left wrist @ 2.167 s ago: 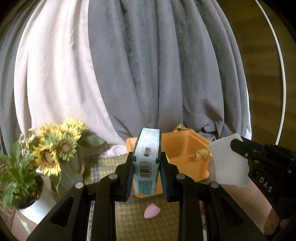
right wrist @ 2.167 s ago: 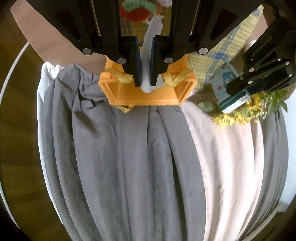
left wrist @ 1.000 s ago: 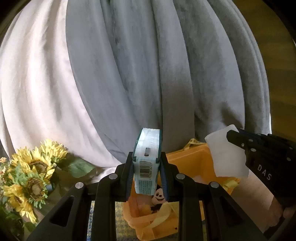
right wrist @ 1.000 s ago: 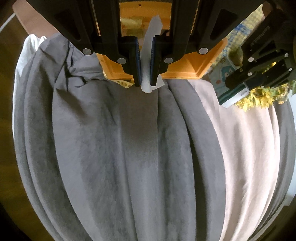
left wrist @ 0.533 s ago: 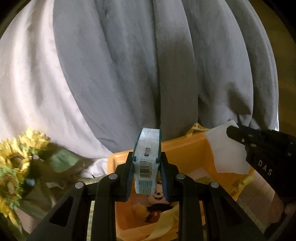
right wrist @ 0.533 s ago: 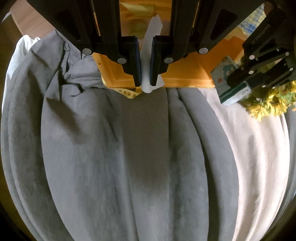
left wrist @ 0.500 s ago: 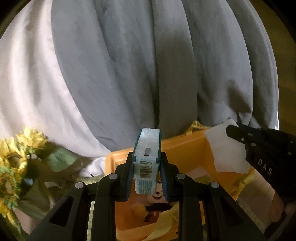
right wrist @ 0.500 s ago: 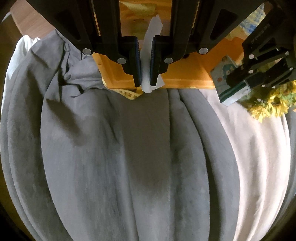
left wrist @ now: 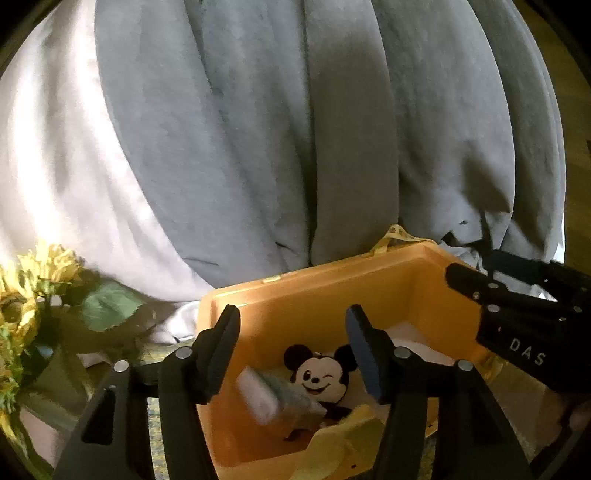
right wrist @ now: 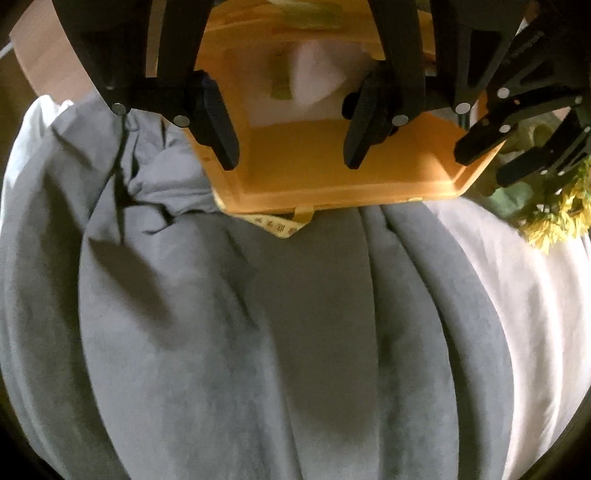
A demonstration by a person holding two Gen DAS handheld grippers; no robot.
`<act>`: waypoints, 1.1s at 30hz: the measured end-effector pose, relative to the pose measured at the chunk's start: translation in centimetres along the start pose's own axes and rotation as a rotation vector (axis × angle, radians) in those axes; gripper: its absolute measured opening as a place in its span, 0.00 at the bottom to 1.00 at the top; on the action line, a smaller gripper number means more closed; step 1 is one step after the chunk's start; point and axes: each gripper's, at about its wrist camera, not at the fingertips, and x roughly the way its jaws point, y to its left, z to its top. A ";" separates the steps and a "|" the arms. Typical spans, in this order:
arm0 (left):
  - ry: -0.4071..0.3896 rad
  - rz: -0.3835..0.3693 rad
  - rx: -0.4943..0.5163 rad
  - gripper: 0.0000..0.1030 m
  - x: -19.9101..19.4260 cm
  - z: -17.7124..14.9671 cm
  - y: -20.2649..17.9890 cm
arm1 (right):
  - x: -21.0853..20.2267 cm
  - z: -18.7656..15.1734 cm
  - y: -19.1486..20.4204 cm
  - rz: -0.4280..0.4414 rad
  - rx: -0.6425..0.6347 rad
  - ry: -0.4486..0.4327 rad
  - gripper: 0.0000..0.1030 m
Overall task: Organize soft objects
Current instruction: 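Open both tools to drop the box and cloth into the crate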
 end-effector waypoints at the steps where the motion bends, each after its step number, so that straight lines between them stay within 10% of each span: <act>1: -0.004 0.008 -0.002 0.60 -0.3 0.0 0.1 | -0.3 0.1 0.1 -0.010 -0.009 -0.007 0.58; 33: -0.061 0.013 -0.050 0.67 -16.3 -1.4 -1.0 | -15.9 -1.2 -0.7 -0.063 0.050 -0.119 0.67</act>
